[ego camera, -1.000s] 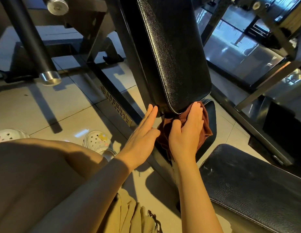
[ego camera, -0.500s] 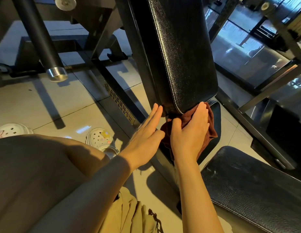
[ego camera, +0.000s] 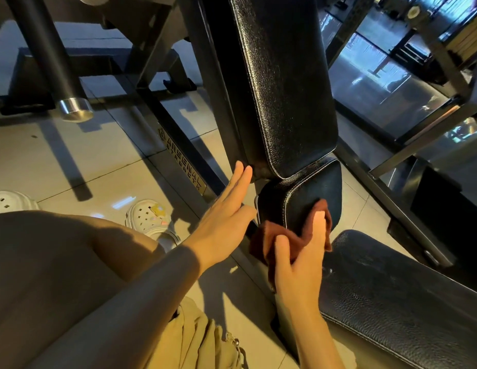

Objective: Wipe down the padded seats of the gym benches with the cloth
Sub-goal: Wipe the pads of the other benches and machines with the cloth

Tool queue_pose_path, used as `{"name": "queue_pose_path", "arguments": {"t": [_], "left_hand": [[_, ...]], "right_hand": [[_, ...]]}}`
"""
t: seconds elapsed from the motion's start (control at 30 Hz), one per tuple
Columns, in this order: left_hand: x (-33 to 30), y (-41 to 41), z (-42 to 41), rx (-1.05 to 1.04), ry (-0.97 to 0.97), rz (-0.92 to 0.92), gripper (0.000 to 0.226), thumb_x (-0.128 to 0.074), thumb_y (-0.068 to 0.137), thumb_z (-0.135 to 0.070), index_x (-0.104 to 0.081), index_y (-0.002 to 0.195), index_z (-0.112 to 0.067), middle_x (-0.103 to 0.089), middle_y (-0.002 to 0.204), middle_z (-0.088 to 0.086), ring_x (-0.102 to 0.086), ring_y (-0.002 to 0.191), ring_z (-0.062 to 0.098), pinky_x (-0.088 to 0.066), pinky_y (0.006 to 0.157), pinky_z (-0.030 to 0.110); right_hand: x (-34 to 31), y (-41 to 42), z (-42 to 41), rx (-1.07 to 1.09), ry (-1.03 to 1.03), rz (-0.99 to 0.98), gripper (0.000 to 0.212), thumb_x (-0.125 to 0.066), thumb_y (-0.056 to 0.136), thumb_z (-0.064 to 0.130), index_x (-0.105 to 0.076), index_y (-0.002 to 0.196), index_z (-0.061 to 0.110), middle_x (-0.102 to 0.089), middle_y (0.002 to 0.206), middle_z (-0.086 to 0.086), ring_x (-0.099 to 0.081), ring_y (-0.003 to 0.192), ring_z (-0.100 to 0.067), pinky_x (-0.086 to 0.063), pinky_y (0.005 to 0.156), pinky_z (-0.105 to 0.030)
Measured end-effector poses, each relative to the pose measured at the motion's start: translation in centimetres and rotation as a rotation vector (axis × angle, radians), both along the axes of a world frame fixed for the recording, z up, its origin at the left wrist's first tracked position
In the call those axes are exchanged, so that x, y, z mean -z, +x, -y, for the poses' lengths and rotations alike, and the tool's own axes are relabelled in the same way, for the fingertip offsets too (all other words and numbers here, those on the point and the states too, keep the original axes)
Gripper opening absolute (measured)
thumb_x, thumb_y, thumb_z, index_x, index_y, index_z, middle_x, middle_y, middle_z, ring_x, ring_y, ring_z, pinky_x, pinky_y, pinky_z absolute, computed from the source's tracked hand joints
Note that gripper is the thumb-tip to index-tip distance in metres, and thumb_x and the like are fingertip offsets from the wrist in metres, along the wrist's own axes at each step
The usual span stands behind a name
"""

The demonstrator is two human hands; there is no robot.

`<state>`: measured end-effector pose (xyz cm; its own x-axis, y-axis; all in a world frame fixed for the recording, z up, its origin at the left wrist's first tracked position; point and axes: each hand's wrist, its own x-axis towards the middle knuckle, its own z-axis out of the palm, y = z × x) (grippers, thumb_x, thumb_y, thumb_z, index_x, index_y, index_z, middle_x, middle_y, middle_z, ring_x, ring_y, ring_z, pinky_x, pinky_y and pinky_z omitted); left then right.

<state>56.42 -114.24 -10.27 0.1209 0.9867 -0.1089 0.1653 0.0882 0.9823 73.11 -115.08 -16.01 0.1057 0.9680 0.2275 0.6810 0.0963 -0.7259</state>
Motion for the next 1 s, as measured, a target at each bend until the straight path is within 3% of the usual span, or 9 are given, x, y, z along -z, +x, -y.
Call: {"name": "queue_pose_path", "arguments": {"t": [0.13,0.27,0.37,0.5,0.57,0.63,0.73,0.83,1.0], "left_hand": [[0.4,0.4,-0.2,-0.045,-0.009,0.031,0.066,-0.036,0.102,-0.016,-0.002,0.149,-0.046,0.012,0.152,-0.036,0.005,0.135,-0.017,-0.003,0.116,0.023],[0.3,1.0,-0.3,-0.061,-0.016,0.037,0.068,-0.037,0.101,-0.011,-0.002,0.15,-0.043,0.013,0.148,-0.037,0.007,0.133,-0.017,-0.002,0.116,0.023],[0.0,1.1,-0.3,-0.07,-0.016,0.019,0.068,-0.036,0.101,-0.009,-0.003,0.15,-0.042,0.012,0.147,-0.037,0.006,0.131,-0.019,-0.002,0.116,0.02],[-0.5,0.9,0.4,-0.062,0.0,-0.027,0.065,-0.033,0.102,-0.011,-0.003,0.151,-0.042,0.011,0.15,-0.034,0.004,0.133,-0.017,0.0,0.118,0.025],[-0.8,0.7,0.6,-0.066,0.002,-0.043,0.065,-0.032,0.102,-0.013,-0.003,0.151,-0.043,0.009,0.15,-0.035,0.002,0.134,-0.016,-0.003,0.121,0.03],[-1.0,0.5,0.7,-0.081,-0.01,-0.027,0.064,-0.032,0.103,-0.015,-0.004,0.151,-0.046,0.004,0.152,-0.035,-0.002,0.136,-0.013,-0.009,0.121,0.037],[-1.3,0.6,0.9,-0.108,0.0,0.005,0.064,-0.034,0.102,-0.013,-0.008,0.151,-0.045,-0.002,0.155,-0.031,-0.006,0.134,-0.013,-0.01,0.121,0.036],[-1.1,0.7,0.9,-0.113,0.038,-0.004,0.064,-0.035,0.102,-0.01,-0.01,0.151,-0.043,-0.002,0.156,-0.029,-0.004,0.137,-0.014,-0.006,0.121,0.028],[-0.5,1.3,1.2,-0.107,0.069,-0.046,0.07,-0.036,0.1,-0.008,-0.005,0.15,-0.046,-0.002,0.158,-0.026,-0.003,0.142,-0.008,-0.006,0.12,0.029]], "right_hand": [[-0.9,-2.0,-1.2,-0.009,0.069,0.079,0.07,-0.029,0.094,0.056,0.002,0.153,0.035,-0.013,0.161,-0.002,-0.015,0.148,-0.027,-0.024,0.115,-0.059],[-3.0,-2.5,-5.3,0.013,0.036,0.034,0.062,-0.024,0.101,0.052,0.007,0.153,0.035,0.003,0.164,0.006,0.003,0.151,-0.018,-0.003,0.123,-0.047],[-4.0,-0.8,-9.8,0.107,-0.084,-0.031,0.064,-0.033,0.105,0.042,0.008,0.153,0.027,0.0,0.164,0.0,-0.003,0.151,-0.02,-0.007,0.122,-0.048],[-5.1,2.3,-14.6,0.185,-0.034,0.064,0.053,-0.024,0.107,0.034,-0.015,0.156,0.017,-0.016,0.162,-0.004,-0.014,0.149,-0.02,-0.01,0.122,-0.047],[-5.2,2.5,-14.6,0.199,-0.054,0.003,0.053,-0.019,0.106,0.039,-0.018,0.155,0.019,-0.02,0.162,-0.003,-0.017,0.148,-0.021,-0.009,0.122,-0.044],[-4.7,2.2,-13.2,0.243,-0.062,-0.022,0.056,-0.017,0.102,0.046,-0.025,0.152,0.021,-0.029,0.157,-0.006,-0.026,0.144,-0.026,-0.016,0.12,-0.052],[-3.6,1.6,-9.4,0.248,-0.085,0.055,0.061,-0.013,0.102,0.046,-0.016,0.155,0.016,-0.019,0.161,-0.008,-0.017,0.147,-0.029,-0.015,0.119,-0.054],[-1.7,-0.3,-3.7,0.25,-0.09,-0.028,0.063,-0.011,0.097,0.051,0.003,0.153,0.026,-0.005,0.164,-0.001,-0.004,0.151,-0.024,-0.005,0.121,-0.051],[1.4,-2.8,1.1,0.178,0.023,-0.017,0.061,-0.011,0.092,0.057,0.014,0.144,0.038,0.013,0.156,0.018,0.02,0.144,0.0,0.009,0.122,-0.038]]}}
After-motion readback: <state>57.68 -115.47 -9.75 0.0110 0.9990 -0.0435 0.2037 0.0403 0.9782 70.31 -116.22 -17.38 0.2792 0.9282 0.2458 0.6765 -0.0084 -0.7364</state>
